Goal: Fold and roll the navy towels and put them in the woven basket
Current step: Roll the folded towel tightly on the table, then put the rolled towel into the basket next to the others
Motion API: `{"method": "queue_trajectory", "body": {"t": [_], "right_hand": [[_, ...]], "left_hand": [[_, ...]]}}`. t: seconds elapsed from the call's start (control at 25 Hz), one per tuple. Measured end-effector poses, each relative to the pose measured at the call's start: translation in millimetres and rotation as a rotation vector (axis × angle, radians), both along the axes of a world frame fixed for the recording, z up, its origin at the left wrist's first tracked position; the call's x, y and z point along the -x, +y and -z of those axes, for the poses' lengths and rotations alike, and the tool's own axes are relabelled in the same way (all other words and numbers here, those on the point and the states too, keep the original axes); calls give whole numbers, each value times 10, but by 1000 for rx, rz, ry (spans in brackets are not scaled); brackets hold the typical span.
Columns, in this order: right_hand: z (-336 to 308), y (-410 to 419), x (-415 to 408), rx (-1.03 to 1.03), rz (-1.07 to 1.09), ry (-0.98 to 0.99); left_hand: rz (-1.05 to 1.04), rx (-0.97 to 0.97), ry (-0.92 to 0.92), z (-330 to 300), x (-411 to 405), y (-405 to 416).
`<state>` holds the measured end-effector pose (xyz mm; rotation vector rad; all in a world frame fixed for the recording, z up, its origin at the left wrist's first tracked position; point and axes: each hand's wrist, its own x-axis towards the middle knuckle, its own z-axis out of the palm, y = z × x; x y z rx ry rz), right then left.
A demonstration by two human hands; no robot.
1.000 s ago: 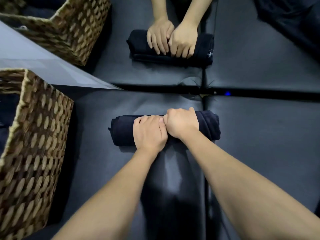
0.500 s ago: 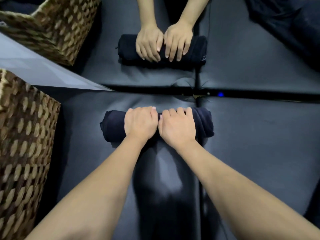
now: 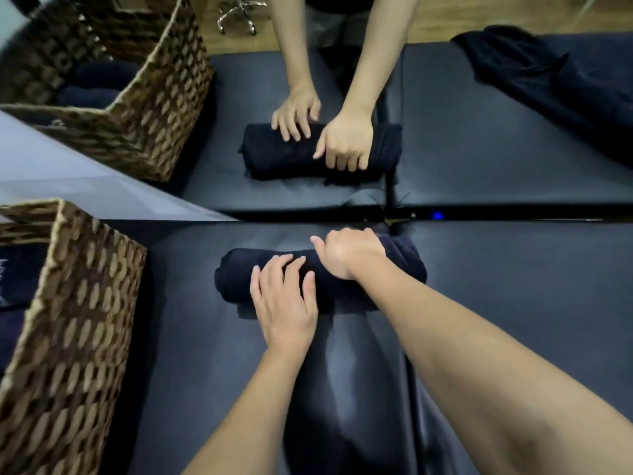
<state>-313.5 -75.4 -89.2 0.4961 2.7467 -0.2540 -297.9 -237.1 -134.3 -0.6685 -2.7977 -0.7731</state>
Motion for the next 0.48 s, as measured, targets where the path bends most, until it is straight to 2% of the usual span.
{"method": "queue_trajectory", "body": {"t": [0.12, 0.16, 0.28, 0.36, 0.48], "right_hand": [[-39, -95, -136, 41, 63, -29], [-46, -130, -191, 89, 109, -48], [-54, -293, -399, 225, 262, -118], [-48, -382, -554, 310, 355, -159], [-68, -520, -737, 373, 446, -201]], "left_hand": [[-290, -53, -87, -30, -258, -39], [-394, -142, -189, -62, -326, -10], [-692, -560, -655, -166, -447, 59], [-786, -700, -871, -173, -542, 65], [-789, -710, -1069, -236, -727, 9]]}}
